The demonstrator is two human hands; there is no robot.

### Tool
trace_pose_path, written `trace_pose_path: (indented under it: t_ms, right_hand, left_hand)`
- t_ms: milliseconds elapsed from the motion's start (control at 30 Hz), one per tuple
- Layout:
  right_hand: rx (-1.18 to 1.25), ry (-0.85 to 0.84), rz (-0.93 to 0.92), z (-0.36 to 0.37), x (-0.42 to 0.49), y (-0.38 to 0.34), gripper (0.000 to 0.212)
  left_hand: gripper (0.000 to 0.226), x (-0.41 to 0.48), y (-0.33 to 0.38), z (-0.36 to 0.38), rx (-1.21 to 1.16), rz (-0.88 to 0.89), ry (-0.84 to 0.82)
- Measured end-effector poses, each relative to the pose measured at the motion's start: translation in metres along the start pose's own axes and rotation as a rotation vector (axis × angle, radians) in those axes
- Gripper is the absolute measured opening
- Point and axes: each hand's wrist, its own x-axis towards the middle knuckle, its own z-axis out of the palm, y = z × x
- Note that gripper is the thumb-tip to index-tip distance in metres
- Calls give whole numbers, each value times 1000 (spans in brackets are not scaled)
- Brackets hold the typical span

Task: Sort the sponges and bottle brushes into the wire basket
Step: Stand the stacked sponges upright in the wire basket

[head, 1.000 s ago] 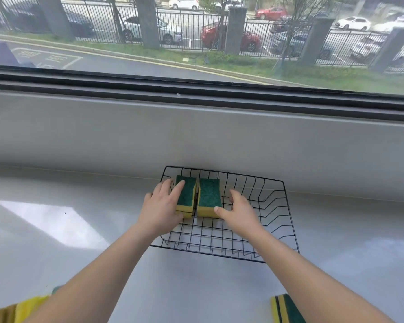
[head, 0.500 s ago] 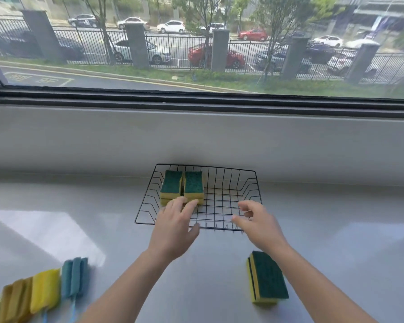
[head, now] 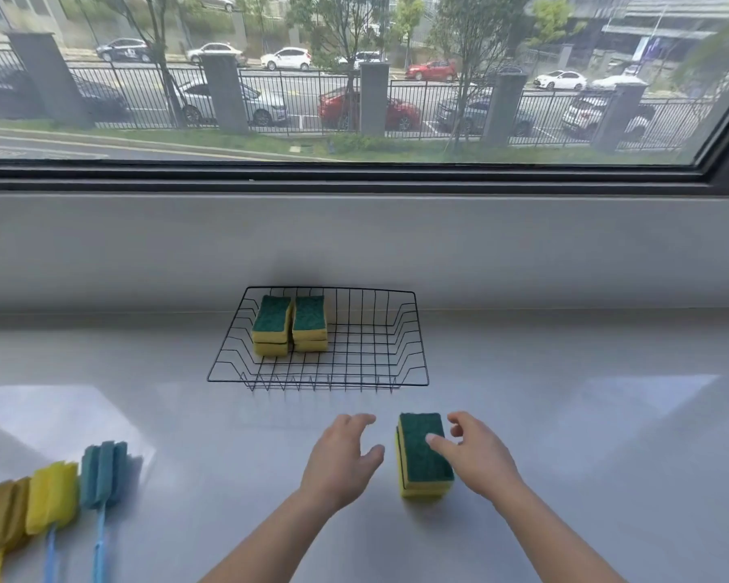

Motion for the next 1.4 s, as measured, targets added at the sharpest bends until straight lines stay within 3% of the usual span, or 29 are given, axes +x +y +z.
trace_pose_path:
  t_ms: [133,233,433,667,967,1167,1400]
  right_hand:
    - [170,-122,125,10,-2,16,72]
    - [291,-173,152,16,-2,19,60]
    - [354,-195,81,16,-6,9,40]
    - [451,-122,-48,10,-18,-36,45]
    - [546,5,-81,24,2,-121,33]
    - [559,42,-76,21,52,-149,38]
    - [565,-28,-16,28,138,-156,36]
  left_hand:
    - [62,-7,25,24,-447,-309,-125]
    - [66,-10,38,37,-647,-459,-190]
    - [38,-21,49,36,-645,-390,-114]
    - [46,-35,43,-10,-625,-221,41]
    - [29,13,24,-84,-604,-77,95]
    - [32,71,17,-103,-699,-85,115]
    - [44,148,3,-86,-659,-235,177]
